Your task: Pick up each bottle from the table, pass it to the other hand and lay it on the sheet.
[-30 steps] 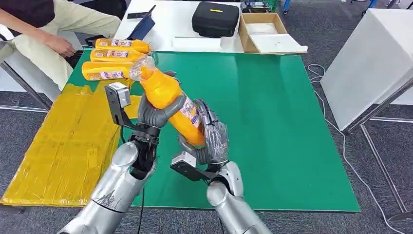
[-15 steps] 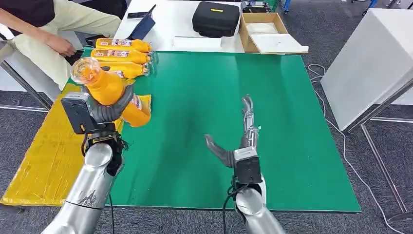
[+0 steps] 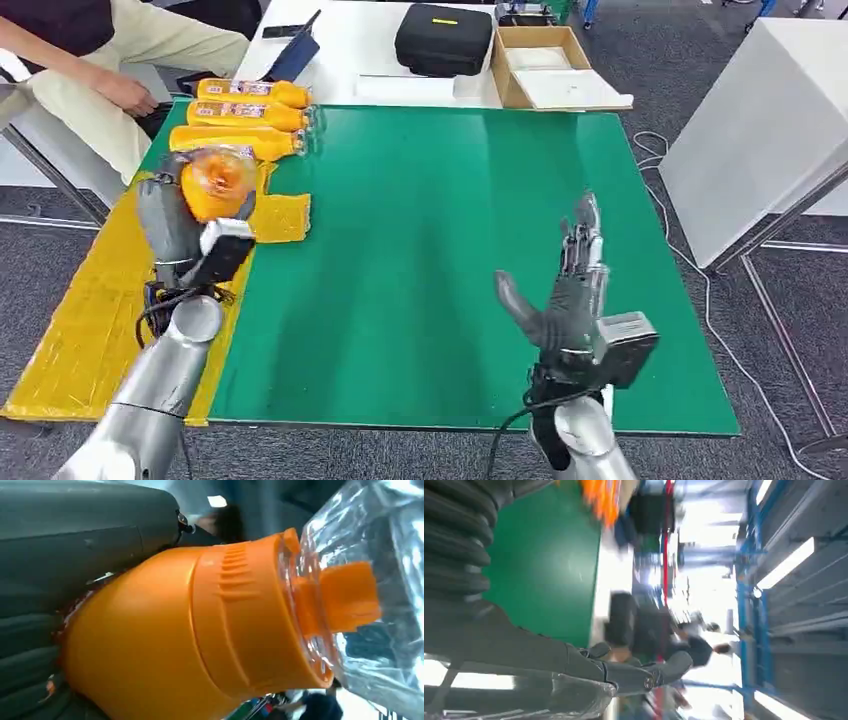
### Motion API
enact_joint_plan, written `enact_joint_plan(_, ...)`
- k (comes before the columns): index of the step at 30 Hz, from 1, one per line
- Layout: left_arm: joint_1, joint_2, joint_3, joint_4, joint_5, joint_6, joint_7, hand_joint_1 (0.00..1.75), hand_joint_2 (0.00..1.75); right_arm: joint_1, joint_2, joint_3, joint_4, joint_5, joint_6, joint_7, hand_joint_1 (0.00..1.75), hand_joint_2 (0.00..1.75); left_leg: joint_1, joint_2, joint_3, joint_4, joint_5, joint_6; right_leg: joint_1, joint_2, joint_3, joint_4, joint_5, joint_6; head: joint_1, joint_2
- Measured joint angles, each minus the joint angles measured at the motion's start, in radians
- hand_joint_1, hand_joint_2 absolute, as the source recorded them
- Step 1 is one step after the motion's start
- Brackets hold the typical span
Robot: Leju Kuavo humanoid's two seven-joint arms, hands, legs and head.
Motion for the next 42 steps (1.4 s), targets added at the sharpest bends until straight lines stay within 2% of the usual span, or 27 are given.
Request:
enact_joint_plan(2,-0.018,0.034,-0.001,0.084,-0.024,-0.003,-0.017,1.75,1.75,0.013,-0.008,-0.041,-0.03,-0.06,0.06,0.017,0.0,1.75,0.0,0.002,0.0,0.0,0.0,0.0,0.0,0.001,-0.001,0.0,0.001,0.0,-0.001,0.0)
enact_joint_plan(7,-0.049,0.071,-0.002,0.2,-0.066,0.014,-0.005,1.75,1.75,0.024,-0.018,-0.094,-0.067,-0.075,0.074,0.023,0.0,1.75,0.0,0.003,0.0,0.0,0.0,0.0,0.0,0.001,-0.001,0.0,0.002,-0.002,0.0,0.0)
enact_joint_plan(10,-0.051,0.103,-0.01,0.245,-0.312,0.036,0.103,1.75,1.75,0.024,-0.019,-0.115,-0.078,-0.072,0.074,0.023,0.0,1.75,0.0,0.003,0.0,0.0,0.0,0.0,0.0,0.001,-0.001,0.0,0.002,-0.002,0.0,0.0)
enact_joint_plan(14,-0.021,0.177,-0.052,0.263,-0.854,0.037,0.358,1.75,1.75,0.019,-0.019,-0.148,-0.083,-0.076,0.119,0.029,0.0,1.75,0.0,0.005,0.0,0.0,0.0,0.0,0.0,0.002,-0.002,0.0,0.002,-0.002,0.0,0.0)
enact_joint_plan(16,-0.017,0.207,-0.11,0.285,-0.856,0.039,0.42,1.75,1.75,0.011,-0.018,-0.157,-0.083,-0.076,0.133,0.029,0.0,1.75,0.0,0.004,0.0,0.0,0.0,-0.001,0.0,0.001,-0.002,0.0,0.001,-0.002,-0.001,0.0)
enact_joint_plan(24,-0.013,0.264,-0.205,0.324,-0.83,0.039,0.435,1.75,1.75,-0.001,-0.013,-0.168,-0.082,-0.077,0.14,0.03,0.0,1.75,0.0,0.002,-0.001,0.0,0.0,0.0,0.0,0.001,-0.001,0.0,0.001,-0.002,0.0,0.0)
enact_joint_plan(42,-0.049,0.277,-0.364,0.516,-0.825,0.039,0.445,1.75,1.75,-0.023,0.01,-0.184,-0.052,-0.078,0.209,0.075,0.0,1.75,0.001,0.002,-0.001,0.0,0.0,0.0,0.0,0.001,-0.001,0.0,0.001,-0.002,0.0,0.0)
